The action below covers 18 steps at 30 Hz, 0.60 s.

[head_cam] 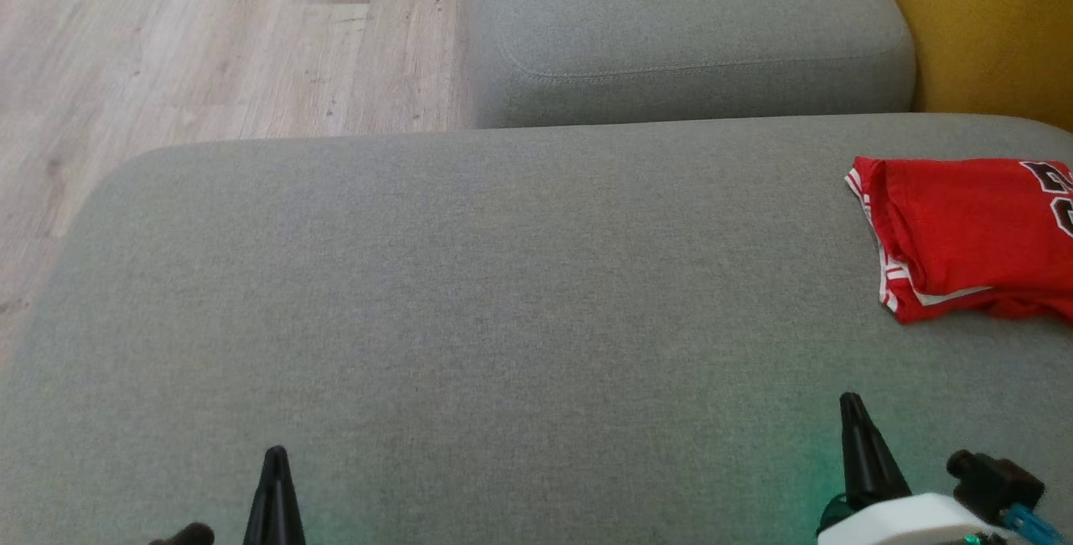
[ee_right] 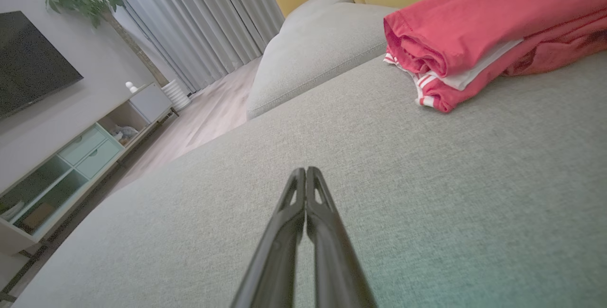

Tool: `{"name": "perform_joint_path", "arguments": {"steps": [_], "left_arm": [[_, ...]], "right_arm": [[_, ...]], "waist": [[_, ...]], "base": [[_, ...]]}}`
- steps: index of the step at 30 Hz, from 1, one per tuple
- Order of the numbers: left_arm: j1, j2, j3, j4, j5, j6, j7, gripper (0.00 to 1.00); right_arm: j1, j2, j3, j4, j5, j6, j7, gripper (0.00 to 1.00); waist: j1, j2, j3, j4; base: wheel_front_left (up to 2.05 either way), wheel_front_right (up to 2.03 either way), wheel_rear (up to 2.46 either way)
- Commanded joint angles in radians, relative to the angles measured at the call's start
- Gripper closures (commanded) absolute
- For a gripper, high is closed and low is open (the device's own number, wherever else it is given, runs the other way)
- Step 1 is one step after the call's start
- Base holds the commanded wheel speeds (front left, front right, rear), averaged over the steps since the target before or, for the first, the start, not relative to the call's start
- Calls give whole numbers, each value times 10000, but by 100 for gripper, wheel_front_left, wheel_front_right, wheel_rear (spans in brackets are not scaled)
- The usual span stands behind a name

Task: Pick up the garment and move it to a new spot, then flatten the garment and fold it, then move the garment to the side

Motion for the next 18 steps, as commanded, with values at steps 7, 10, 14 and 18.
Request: {"name": "perform_joint_path", "arguments": {"steps": [7, 10, 14, 18], "left_arm": [[-643, 57, 305, -258, -895, -136, 208, 100], [-716, 60, 361, -250, -1230, -174, 291, 100], [-813, 64, 436, -239, -1673, -226, 401, 100], [-911, 66, 512, -227, -2119, -278, 513, 100]], "right_arm": [[-710, -139, -97, -411, 968, -2, 213, 100], [-762, -146, -138, -426, 1318, -2, 292, 100], [-831, -155, -193, -447, 1780, -2, 399, 100], [-902, -163, -250, -467, 2245, -3, 507, 100]], "waist": [[-1, 0, 45, -46], [-1, 0, 64, -66], [-1, 0, 90, -93], [-1, 0, 115, -120]], "base": [[0, 0, 0], [0, 0, 0], [0, 0, 0], [0, 0, 0]]}}
